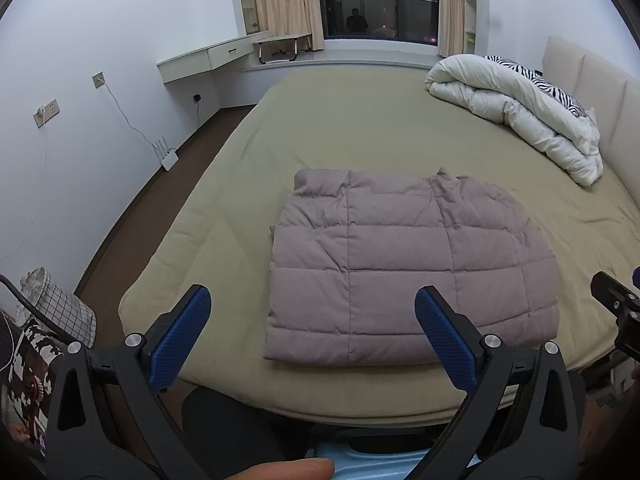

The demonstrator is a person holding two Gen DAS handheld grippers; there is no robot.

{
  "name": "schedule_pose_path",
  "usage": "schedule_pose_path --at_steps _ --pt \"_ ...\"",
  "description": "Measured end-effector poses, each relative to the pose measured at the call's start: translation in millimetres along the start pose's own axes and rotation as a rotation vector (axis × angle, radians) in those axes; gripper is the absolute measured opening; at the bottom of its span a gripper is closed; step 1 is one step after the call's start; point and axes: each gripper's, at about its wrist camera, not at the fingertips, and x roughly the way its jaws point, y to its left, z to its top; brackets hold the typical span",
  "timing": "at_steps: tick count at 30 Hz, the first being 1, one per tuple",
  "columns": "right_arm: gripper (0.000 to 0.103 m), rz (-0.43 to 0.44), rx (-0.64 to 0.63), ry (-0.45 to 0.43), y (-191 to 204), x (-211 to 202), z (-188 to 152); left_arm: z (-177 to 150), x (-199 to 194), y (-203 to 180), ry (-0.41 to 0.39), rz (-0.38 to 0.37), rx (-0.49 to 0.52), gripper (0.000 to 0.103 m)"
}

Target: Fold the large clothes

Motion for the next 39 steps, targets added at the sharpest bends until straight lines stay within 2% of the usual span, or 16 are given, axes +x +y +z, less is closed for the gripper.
schedule_pose_path --at_steps 20,39 --pt "0.103 0.006 -0.032 0.062 8.4 8.7 -6.0 -5.5 22.9 2.1 0.041 0.01 0.021 0.103" --pt "0.103 0.012 -0.037 0.072 9.2 10.2 -8.5 -6.0 27.8 2.3 0.041 0.008 0.024 0.103"
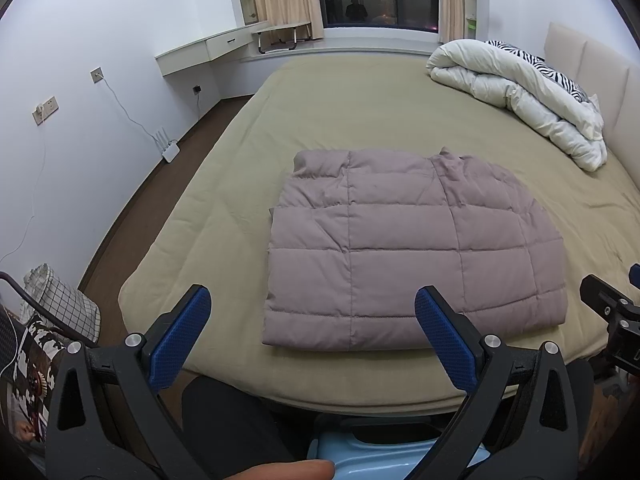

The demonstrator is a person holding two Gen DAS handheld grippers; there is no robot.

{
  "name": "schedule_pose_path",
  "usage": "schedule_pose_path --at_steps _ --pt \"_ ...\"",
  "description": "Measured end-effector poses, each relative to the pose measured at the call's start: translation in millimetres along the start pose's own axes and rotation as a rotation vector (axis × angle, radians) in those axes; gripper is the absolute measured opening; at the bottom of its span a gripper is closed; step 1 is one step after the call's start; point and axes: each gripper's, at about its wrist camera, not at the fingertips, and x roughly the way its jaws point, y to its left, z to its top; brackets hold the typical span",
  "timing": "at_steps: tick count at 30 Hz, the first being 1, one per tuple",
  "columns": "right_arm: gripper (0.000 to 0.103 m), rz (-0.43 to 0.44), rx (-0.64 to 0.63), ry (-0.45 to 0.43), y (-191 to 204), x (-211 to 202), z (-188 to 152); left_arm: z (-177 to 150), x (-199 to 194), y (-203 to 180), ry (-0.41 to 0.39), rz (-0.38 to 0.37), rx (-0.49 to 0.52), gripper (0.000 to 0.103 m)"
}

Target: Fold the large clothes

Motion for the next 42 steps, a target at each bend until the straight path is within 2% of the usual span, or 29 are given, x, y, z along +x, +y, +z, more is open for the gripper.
schedule_pose_path --at_steps 42 --pt "0.103 0.008 0.003 0.001 7.7 -4.4 -3.9 -6.4 -4.3 -3.2 0.0 -0.003 -0.001 0.103"
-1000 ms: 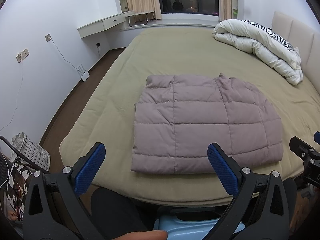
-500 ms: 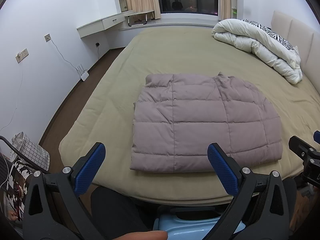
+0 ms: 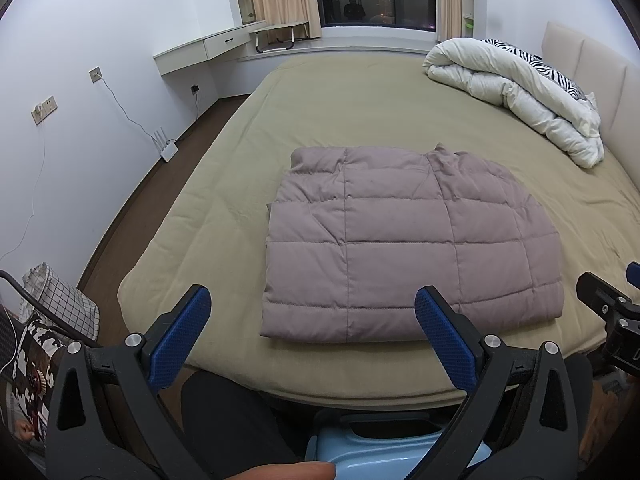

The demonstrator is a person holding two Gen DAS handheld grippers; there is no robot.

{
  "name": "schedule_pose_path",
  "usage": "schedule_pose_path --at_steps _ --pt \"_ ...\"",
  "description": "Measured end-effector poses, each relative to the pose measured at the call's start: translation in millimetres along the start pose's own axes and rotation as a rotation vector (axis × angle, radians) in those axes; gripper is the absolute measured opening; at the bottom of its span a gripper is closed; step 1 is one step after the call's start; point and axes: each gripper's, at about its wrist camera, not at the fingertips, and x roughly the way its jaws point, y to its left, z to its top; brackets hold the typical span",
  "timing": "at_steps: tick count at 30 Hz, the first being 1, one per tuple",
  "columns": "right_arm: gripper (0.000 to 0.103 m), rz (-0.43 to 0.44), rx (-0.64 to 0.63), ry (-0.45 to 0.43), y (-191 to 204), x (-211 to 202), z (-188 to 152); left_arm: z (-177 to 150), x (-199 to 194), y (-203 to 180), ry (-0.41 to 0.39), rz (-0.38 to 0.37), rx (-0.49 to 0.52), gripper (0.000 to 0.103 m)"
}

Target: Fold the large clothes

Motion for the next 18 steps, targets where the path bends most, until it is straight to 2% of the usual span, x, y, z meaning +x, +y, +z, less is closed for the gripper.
schedule_pose_path --at_steps 18 --pt "0.103 0.005 0.003 0.005 3.3 -0.7 -2.0 -3.1 0.2 0.6 0.005 -0.008 0.004 0.103"
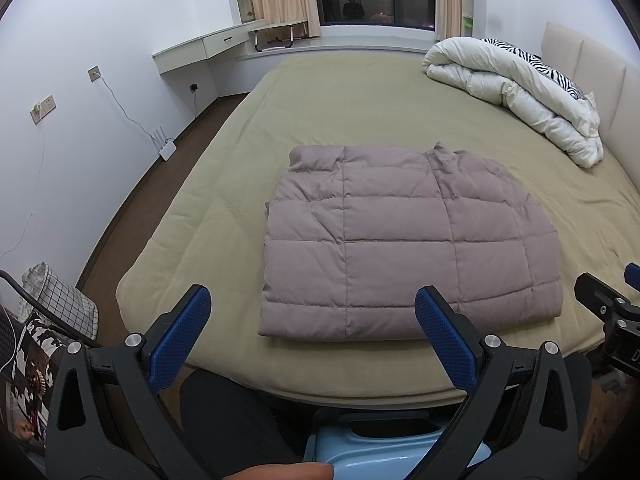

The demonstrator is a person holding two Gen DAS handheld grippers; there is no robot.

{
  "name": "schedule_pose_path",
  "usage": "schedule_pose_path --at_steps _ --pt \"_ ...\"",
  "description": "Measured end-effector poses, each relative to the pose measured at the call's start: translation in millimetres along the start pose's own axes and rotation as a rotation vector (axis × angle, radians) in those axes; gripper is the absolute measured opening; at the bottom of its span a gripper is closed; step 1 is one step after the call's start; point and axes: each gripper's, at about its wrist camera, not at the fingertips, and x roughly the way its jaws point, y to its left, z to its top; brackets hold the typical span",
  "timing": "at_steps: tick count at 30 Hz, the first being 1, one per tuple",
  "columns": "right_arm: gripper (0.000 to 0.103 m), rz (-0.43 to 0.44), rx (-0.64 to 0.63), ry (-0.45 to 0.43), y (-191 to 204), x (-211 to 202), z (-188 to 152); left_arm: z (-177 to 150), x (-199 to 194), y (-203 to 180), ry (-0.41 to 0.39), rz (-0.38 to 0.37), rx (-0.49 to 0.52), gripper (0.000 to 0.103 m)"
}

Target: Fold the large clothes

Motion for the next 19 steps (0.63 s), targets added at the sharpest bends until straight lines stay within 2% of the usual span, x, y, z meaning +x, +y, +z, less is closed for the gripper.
schedule_pose_path --at_steps 19 --pt "0.103 0.007 0.001 0.01 -2.3 5.9 -1.0 6.2 4.6 2.7 -0.019 -0.011 0.008 0.103"
